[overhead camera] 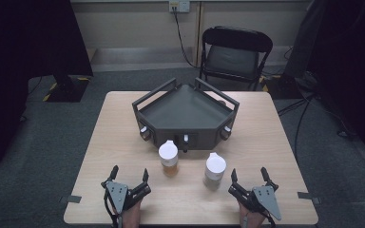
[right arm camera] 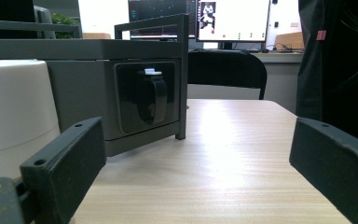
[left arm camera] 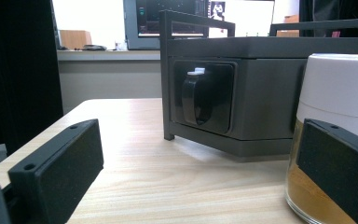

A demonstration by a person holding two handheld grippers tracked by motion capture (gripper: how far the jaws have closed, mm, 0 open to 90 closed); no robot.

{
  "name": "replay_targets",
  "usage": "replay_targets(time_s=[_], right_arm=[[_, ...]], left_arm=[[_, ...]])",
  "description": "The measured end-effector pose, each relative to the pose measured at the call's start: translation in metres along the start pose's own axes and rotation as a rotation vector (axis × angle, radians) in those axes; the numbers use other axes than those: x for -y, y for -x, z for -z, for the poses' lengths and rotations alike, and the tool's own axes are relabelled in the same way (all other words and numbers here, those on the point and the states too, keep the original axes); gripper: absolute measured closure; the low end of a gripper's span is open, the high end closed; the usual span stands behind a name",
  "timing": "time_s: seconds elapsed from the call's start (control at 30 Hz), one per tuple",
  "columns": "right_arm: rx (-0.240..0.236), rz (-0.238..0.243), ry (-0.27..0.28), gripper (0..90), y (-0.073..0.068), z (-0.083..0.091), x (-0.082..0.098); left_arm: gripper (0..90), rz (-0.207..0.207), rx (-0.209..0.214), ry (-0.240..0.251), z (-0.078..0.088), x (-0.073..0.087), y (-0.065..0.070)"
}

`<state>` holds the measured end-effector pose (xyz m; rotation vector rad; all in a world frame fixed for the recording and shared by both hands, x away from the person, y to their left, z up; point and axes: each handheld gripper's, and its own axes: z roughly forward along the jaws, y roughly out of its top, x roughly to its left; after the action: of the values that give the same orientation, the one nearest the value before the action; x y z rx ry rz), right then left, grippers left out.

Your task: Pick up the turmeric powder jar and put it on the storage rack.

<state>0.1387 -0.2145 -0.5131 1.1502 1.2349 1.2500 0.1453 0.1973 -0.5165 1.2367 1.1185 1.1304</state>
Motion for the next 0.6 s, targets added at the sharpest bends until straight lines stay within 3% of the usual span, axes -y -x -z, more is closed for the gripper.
replay_targets(time_s=[0.6], right_arm=[[0.0, -0.001, -0.001, 2.3, 0.0002, 0.0, -0.0001]], left_arm=[[0.3, 0.002, -0.006, -0.013, -0.0019, -0.0023, 0.0008]])
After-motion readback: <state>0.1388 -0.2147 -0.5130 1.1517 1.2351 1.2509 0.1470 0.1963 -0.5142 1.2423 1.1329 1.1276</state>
